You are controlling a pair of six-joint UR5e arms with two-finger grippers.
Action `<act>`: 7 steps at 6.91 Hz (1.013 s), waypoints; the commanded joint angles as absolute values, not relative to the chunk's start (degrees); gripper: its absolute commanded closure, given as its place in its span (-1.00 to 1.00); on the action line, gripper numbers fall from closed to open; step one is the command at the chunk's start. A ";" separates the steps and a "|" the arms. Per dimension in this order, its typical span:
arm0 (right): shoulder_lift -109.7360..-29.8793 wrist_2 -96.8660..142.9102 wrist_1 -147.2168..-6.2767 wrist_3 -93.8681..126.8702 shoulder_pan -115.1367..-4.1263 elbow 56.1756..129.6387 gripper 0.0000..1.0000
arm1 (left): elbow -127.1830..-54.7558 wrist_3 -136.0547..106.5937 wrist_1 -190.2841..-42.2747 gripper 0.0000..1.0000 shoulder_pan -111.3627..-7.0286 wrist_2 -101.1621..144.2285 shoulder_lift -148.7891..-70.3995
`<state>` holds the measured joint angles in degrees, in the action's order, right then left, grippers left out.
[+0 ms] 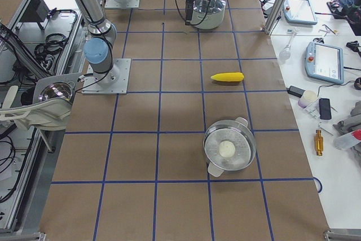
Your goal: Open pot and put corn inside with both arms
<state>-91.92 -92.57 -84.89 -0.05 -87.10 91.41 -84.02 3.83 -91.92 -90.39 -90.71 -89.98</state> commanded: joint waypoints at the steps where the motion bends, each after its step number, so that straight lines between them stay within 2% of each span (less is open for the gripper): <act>1: -91.85 -92.64 -84.90 0.26 -87.10 91.32 -1.00 | -84.02 3.87 -91.93 -1.00 -90.35 -90.79 -90.09; 4: -91.85 -92.64 -84.99 0.26 -87.10 91.32 -1.00 | -81.75 3.95 -92.11 -1.00 -90.26 -91.49 -90.96; 7: -91.85 -92.46 -86.39 0.35 -87.10 91.32 -1.00 | -80.60 0.19 -91.32 -1.00 -91.83 -90.97 -95.26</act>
<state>-91.85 -92.48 -85.53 0.34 -87.10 91.32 -81.14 1.96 -91.51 -90.76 -91.16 -93.57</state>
